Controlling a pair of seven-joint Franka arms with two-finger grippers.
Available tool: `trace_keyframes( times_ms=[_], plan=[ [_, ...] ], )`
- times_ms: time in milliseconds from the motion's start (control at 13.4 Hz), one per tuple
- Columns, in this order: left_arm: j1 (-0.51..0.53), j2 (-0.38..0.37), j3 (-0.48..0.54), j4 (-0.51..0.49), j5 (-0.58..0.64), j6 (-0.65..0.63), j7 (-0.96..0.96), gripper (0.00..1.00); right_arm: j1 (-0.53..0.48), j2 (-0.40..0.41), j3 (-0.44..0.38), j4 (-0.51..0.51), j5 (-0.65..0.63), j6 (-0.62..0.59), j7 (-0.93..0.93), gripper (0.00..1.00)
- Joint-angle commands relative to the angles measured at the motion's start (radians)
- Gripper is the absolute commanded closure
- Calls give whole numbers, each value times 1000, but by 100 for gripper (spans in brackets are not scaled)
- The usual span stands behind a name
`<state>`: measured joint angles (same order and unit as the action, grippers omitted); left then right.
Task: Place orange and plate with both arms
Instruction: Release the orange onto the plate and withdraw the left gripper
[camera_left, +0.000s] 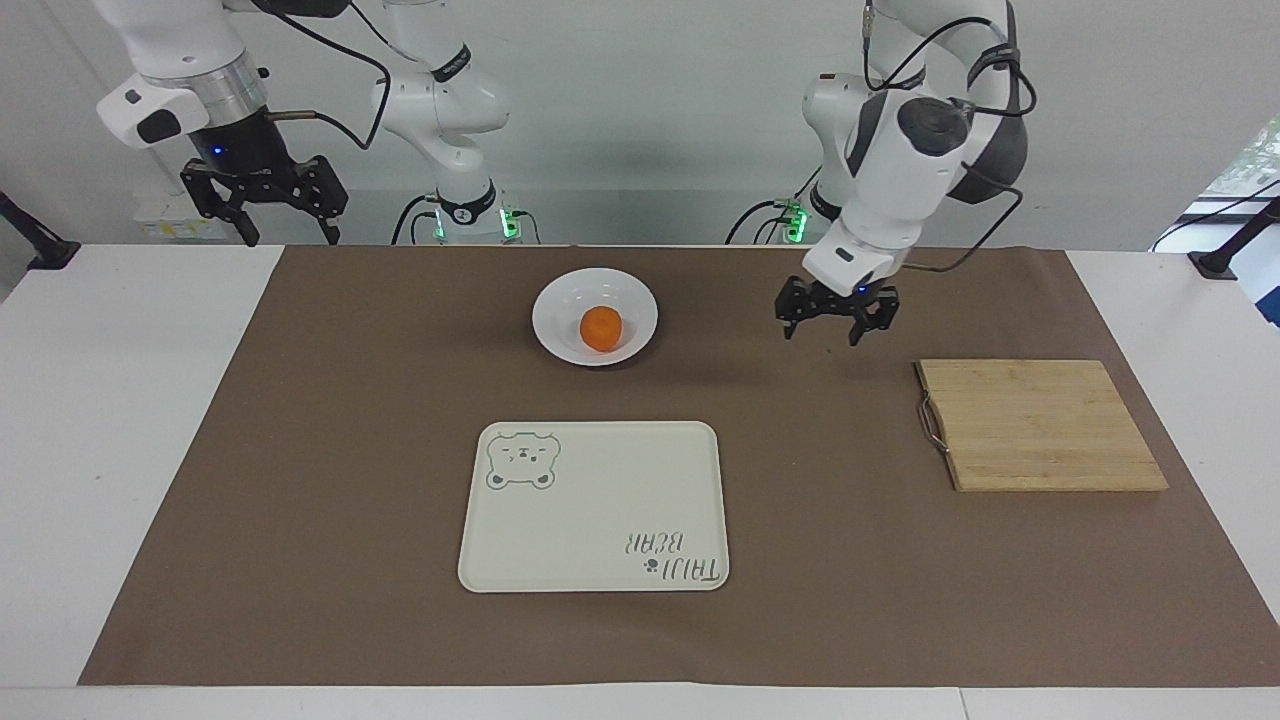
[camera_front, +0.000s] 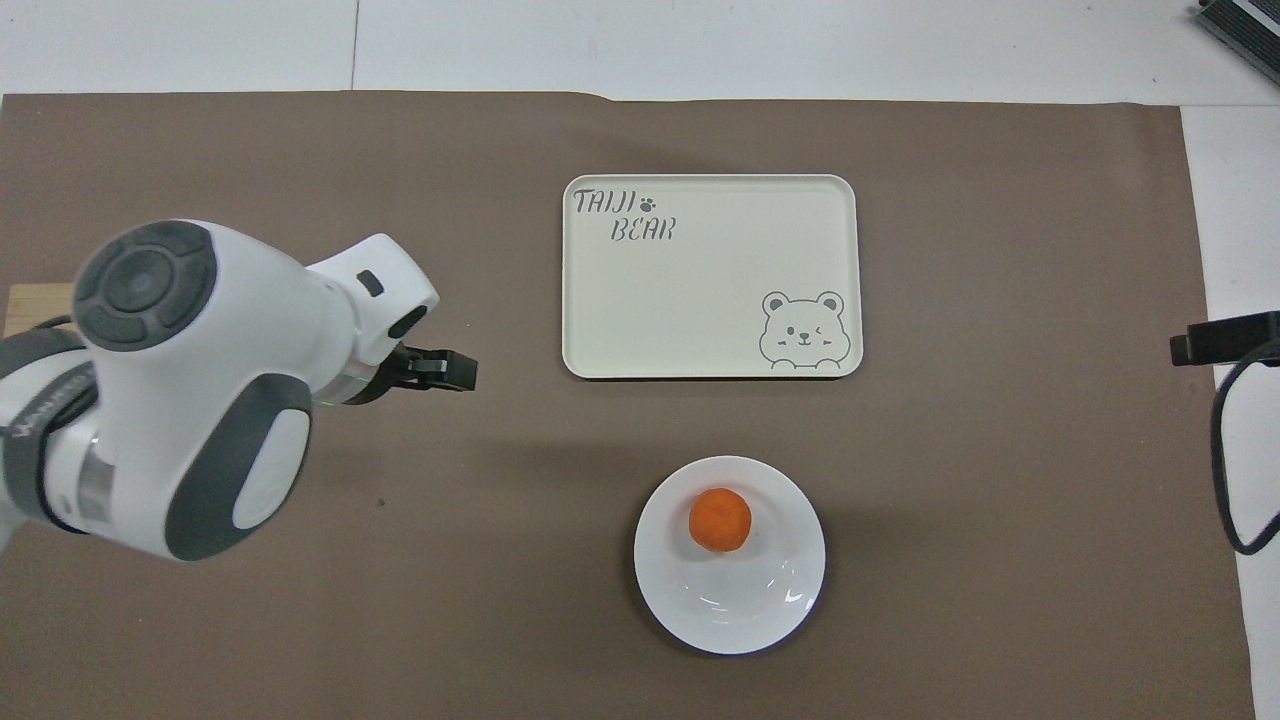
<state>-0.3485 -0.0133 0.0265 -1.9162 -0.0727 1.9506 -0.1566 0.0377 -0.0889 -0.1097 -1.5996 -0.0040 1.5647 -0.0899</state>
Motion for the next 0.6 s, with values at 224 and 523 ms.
trace_keyframes(
  times_ms=[224,523],
  plan=[
    [259,-4,-13,179,97,-128,229,0,-1,-9,5,-6,-13,-6,15,0],
    [316,4,-5,376,93,-353,241,0,-1,-9,5,-6,-13,-6,15,0]
  ],
)
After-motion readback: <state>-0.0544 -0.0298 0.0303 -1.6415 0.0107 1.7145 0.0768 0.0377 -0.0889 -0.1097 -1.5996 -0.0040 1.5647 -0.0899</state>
